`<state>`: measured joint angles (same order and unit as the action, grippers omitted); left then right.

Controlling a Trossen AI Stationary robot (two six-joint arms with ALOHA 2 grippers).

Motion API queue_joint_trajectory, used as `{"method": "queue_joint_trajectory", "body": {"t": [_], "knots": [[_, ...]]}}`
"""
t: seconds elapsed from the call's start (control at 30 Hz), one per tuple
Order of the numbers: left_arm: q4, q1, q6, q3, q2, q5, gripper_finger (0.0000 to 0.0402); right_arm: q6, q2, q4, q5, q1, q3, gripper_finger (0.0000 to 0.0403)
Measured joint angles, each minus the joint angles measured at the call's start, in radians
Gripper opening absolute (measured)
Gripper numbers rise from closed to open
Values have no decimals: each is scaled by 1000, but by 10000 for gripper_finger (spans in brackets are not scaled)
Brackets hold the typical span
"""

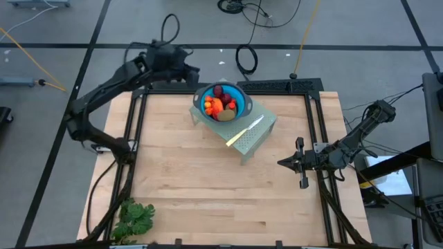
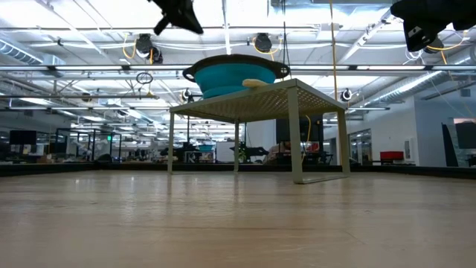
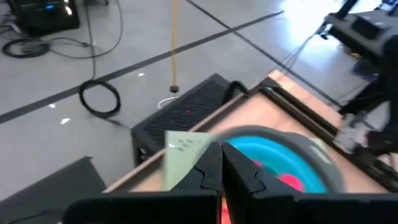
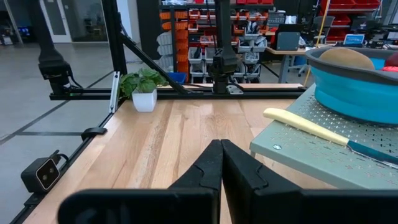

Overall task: Pick & Place Fruit
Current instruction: Return to Home Position

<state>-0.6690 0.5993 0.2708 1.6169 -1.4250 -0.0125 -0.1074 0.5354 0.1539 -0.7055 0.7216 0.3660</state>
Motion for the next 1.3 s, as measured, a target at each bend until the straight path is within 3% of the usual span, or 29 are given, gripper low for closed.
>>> {"method": "queue_joint_trajectory", "body": {"t": [0.2, 0.7, 1.0, 1.3], "knots": [[-47, -172, 83, 0, 55, -100, 0, 0, 0, 0, 0, 0, 0, 0], [-69, -627, 208, 0, 36, -393, 0, 0, 0, 0, 3, 0, 0, 0], [-61, -770, 243, -64, 35, -441, 0, 0, 0, 0, 4, 0, 0, 0], [109, -843, 292, -228, 35, -430, 0, 12, 0, -1, 60, 0, 0, 0]]}}
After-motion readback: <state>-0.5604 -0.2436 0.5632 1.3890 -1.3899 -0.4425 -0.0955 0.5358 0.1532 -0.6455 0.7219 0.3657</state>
